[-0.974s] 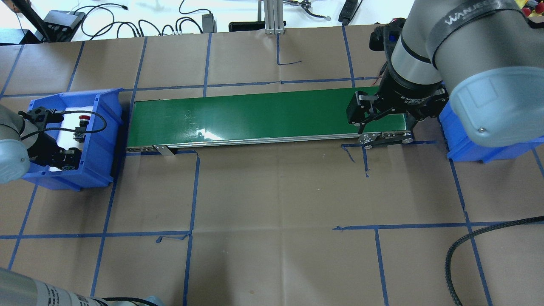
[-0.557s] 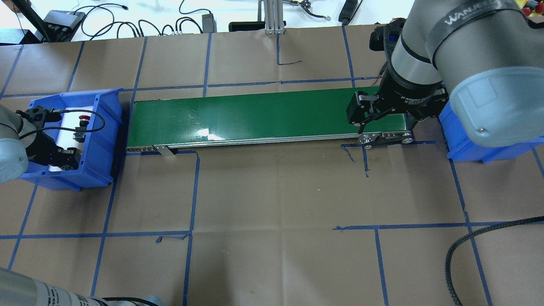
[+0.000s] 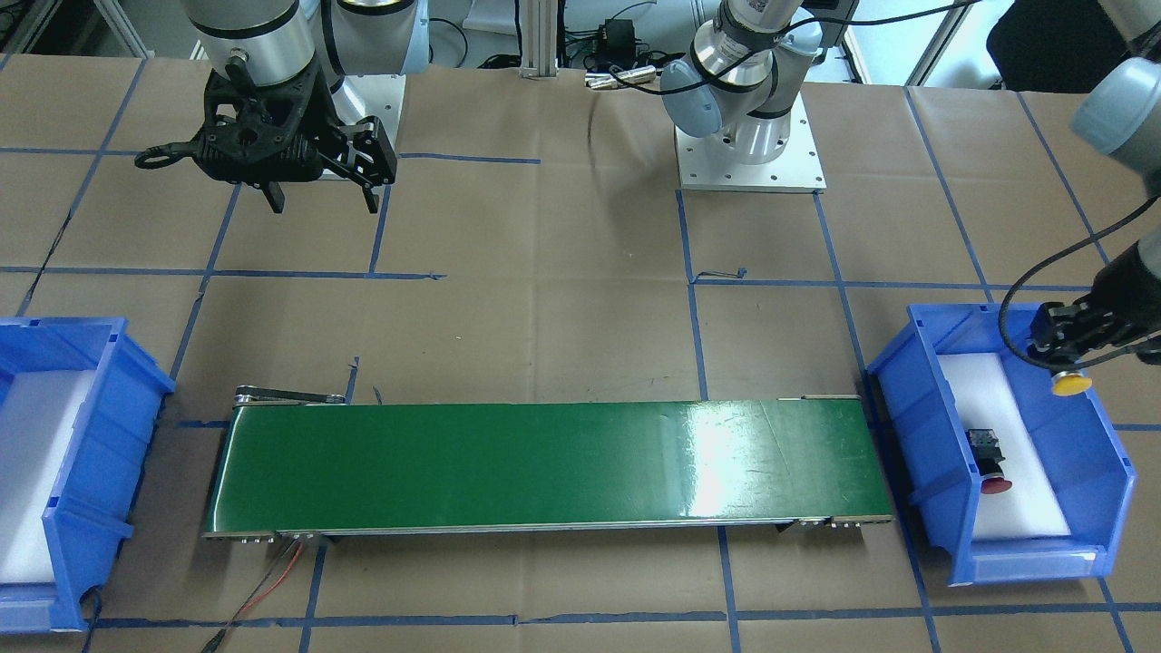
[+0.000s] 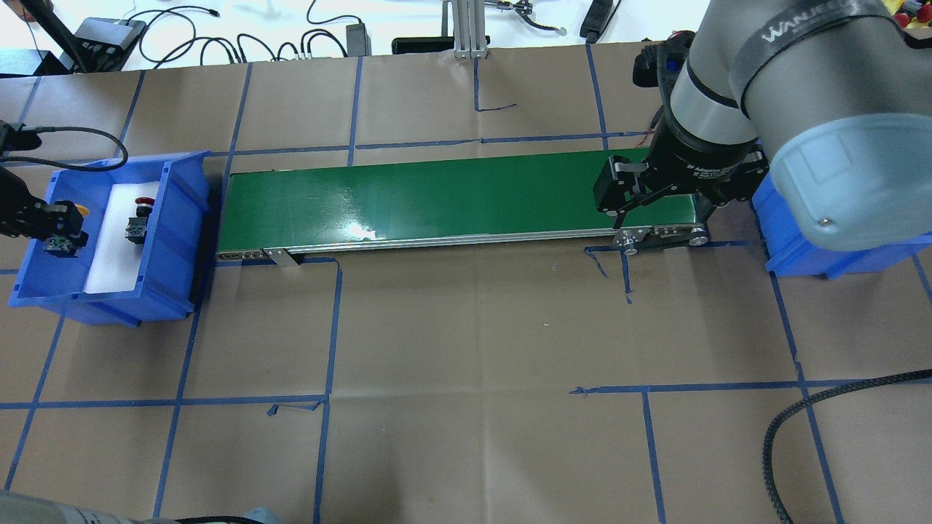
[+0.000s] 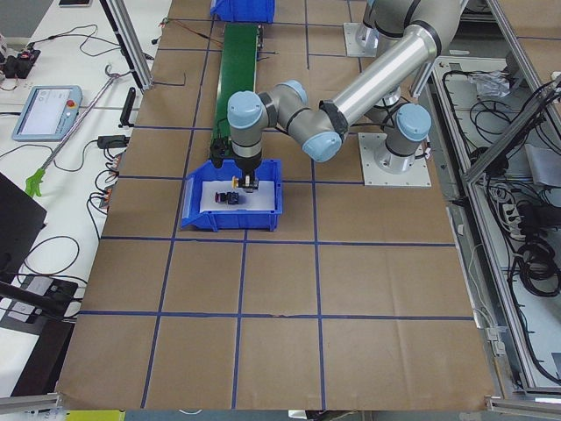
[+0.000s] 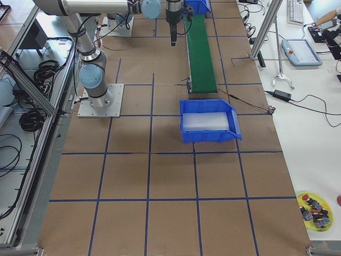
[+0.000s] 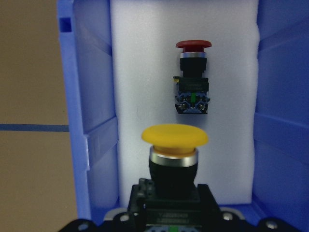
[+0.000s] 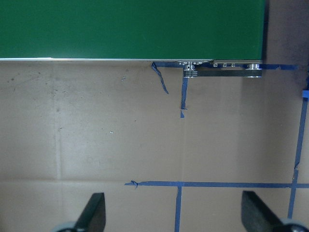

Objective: Transport two buttons from left to right
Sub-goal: 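Lift the yellow button and carry it toward the conveyor belt, then lower the yellow button onto the belt and open the left gripper, then return the left gripper to the bin above the red-capped button, then grasp the red-capped button with the left gripper and lift it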

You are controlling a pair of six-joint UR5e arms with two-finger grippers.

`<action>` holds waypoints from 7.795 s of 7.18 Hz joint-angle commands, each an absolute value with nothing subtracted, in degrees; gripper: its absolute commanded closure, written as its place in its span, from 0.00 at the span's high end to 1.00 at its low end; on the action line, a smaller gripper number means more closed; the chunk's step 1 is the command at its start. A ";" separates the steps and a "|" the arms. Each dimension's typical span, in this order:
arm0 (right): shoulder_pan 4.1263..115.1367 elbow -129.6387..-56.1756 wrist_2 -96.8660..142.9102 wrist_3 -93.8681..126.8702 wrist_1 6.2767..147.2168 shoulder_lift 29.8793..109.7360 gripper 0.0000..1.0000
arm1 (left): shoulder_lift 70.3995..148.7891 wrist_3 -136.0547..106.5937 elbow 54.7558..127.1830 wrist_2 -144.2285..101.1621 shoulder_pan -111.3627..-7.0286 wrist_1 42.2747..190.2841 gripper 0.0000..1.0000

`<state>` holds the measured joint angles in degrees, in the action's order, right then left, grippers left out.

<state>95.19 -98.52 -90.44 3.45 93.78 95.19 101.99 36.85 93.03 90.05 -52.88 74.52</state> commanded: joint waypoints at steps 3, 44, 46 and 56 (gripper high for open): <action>95.19 -98.53 -90.44 3.43 93.78 95.19 1.00 | 104.32 31.32 79.99 89.56 -59.81 86.49 0.00; 95.27 -98.53 -90.44 3.43 93.78 95.19 1.00 | 109.50 32.17 91.73 89.56 -58.01 68.95 0.99; 95.27 -98.53 -90.53 3.43 93.78 95.19 1.00 | 112.39 32.25 94.91 89.65 -58.01 62.00 0.99; 95.27 -98.53 -90.53 3.43 93.60 95.19 1.00 | 118.30 31.64 96.68 89.56 -58.27 54.32 0.45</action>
<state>95.35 -98.52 -90.53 3.43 93.62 95.18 118.27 31.66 96.83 89.62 -58.27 54.32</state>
